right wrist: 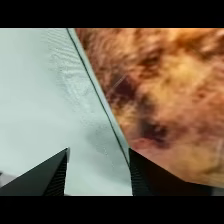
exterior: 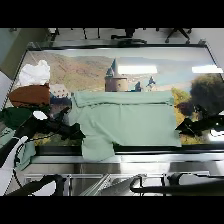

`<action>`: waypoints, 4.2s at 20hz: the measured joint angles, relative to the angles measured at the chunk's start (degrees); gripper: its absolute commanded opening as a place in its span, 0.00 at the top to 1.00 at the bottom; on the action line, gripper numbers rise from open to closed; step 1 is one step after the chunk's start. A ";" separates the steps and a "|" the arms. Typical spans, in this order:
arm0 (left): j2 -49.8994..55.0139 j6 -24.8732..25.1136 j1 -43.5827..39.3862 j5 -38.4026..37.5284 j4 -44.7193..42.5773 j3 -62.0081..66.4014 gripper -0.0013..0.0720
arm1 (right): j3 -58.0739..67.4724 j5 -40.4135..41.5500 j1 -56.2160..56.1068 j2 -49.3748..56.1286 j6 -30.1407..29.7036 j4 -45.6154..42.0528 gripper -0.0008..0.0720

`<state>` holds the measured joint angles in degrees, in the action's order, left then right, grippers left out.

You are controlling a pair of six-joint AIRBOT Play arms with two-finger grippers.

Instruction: Fold the shirts.

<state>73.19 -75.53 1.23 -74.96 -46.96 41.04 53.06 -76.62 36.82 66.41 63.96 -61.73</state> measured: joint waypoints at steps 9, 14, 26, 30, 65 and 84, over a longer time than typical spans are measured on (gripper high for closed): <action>0.00 2.25 0.00 -2.71 0.04 0.00 0.96 | -0.31 -3.06 1.95 -2.67 1.18 1.16 0.34; 0.00 3.43 0.00 -3.32 0.09 0.00 0.96 | -0.81 -3.06 2.01 -2.62 2.08 -3.41 0.34; -0.61 4.55 0.42 -3.10 0.52 0.00 0.96 | -8.13 -1.57 -3.50 -2.73 0.24 -1.84 0.97; -6.12 3.04 0.90 -4.55 -1.75 -0.04 0.96 | -6.75 -2.38 -3.89 -4.48 6.86 -7.43 0.97; 40.63 -5.25 0.68 -4.87 -7.19 68.50 0.09 | 19.28 17.84 -9.05 13.14 -18.36 25.92 0.19; 45.13 -7.48 -23.52 6.34 -6.84 74.03 0.96 | 28.26 -1.53 -9.09 16.90 -13.44 35.28 0.97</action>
<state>118.32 -83.00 -22.28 -68.62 -53.80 115.07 81.32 -78.15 27.73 83.31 50.52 -26.46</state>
